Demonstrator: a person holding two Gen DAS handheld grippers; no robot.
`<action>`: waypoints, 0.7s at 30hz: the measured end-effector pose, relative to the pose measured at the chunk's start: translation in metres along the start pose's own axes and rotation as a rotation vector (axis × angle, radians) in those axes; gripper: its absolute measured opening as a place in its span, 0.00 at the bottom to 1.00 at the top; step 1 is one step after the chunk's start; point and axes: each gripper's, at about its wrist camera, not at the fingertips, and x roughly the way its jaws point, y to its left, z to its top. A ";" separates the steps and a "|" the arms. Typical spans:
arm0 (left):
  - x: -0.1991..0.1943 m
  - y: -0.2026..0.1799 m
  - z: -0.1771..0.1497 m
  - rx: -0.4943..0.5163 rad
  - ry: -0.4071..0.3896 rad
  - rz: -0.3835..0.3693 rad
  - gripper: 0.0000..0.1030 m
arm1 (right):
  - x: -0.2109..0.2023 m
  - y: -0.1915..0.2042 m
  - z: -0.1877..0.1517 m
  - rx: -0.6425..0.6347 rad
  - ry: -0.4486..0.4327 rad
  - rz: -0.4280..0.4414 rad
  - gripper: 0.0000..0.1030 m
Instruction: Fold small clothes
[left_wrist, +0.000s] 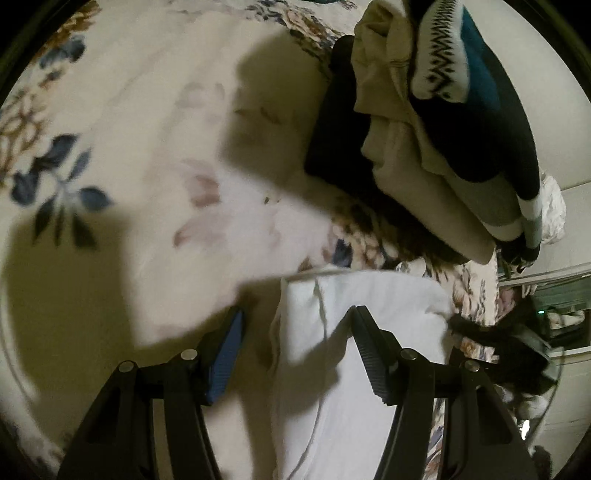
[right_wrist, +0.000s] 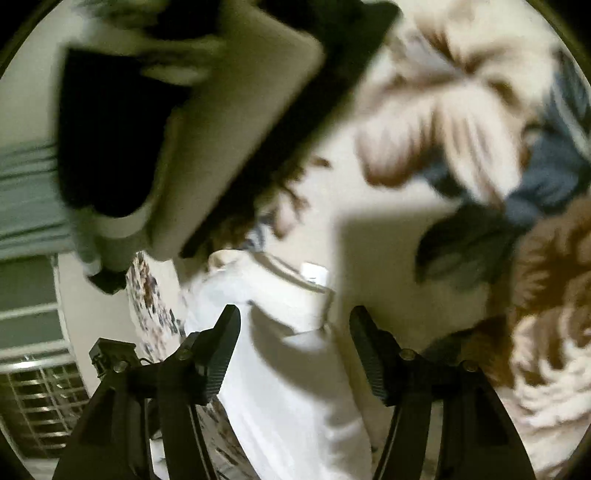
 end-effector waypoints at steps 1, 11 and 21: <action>0.001 0.000 0.002 0.001 -0.003 -0.007 0.56 | 0.004 -0.002 0.003 0.028 -0.020 0.023 0.21; -0.009 0.003 0.009 -0.017 -0.005 -0.035 0.56 | -0.008 0.030 0.031 -0.087 -0.171 -0.105 0.04; 0.007 -0.001 0.015 0.017 0.038 -0.086 0.63 | 0.002 0.004 0.008 -0.083 -0.024 -0.007 0.61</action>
